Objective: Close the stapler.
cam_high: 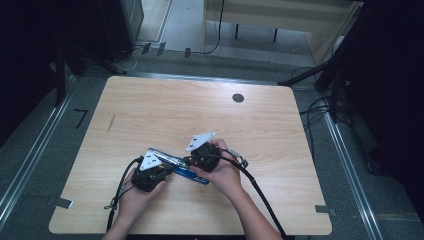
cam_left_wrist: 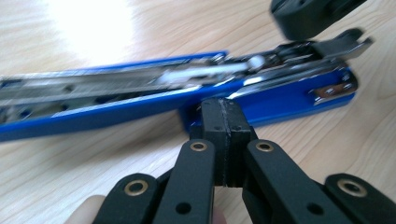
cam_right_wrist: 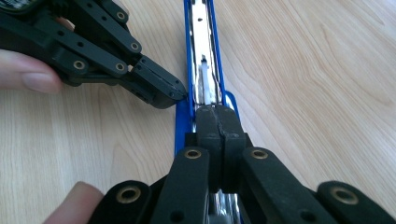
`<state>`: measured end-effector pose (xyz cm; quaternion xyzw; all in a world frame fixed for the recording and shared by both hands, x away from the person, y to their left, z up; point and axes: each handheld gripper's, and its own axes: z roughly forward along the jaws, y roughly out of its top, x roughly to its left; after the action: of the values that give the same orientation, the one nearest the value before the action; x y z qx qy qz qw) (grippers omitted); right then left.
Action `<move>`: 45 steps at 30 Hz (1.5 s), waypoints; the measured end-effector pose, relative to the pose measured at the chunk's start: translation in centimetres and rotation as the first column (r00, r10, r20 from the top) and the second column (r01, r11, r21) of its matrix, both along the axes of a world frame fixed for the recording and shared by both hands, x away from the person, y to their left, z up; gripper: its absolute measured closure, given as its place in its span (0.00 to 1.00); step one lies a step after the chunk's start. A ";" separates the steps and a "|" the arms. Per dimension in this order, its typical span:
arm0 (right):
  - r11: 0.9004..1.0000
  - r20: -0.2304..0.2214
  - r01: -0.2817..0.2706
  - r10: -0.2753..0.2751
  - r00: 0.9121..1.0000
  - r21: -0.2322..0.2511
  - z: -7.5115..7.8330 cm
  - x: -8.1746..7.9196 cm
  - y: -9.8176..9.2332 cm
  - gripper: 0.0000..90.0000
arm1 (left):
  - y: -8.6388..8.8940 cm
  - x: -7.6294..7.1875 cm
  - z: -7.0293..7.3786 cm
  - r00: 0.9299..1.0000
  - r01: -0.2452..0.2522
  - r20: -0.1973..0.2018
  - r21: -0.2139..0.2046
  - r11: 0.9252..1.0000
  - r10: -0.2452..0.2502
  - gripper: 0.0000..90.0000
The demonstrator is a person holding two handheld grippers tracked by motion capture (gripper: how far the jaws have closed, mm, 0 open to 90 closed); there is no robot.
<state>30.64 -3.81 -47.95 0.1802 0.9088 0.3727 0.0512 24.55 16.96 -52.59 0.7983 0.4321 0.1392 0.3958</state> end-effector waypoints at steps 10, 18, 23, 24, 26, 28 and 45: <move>1.000 -0.010 -0.010 0.010 1.000 0.007 -0.1 0.5 1.8 1.00 | 1.7 0.5 -0.3 0.997 -0.069 -0.032 -0.007 0.998 0.069 1.00; 1.000 -0.007 -0.029 0.029 1.000 0.002 -0.1 0.9 3.4 1.00 | 1.7 0.7 -0.5 0.996 -0.085 -0.021 0.008 0.996 0.085 1.00; 0.999 -0.012 -0.033 0.033 0.999 0.002 0.0 1.0 4.3 1.00 | 1.8 0.8 -0.6 0.995 -0.101 -0.024 0.009 0.995 0.101 1.00; 0.999 -0.007 -0.034 0.034 0.999 0.001 0.0 1.1 4.4 1.00 | 1.8 0.8 -0.6 0.994 -0.103 -0.024 0.006 0.995 0.103 1.00; 0.999 -0.007 -0.034 0.034 0.999 -0.002 -0.1 1.2 4.8 1.00 | 1.8 0.9 -0.6 0.994 -0.102 -0.026 0.007 0.995 0.102 1.00; 0.999 0.001 -0.031 0.031 1.000 -0.009 -0.2 1.3 5.1 1.00 | 1.8 0.9 -0.6 0.994 -0.104 -0.028 0.007 0.995 0.104 1.00; 1.000 0.009 -0.002 0.002 1.000 -0.018 -1.0 2.0 6.3 1.00 | 1.8 1.0 -0.6 0.993 -0.111 -0.037 -0.020 0.994 0.110 1.00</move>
<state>32.61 2.49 -48.92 0.1770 0.9122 0.3653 0.0565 25.56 18.78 -53.21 0.7711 0.4842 0.1417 0.3884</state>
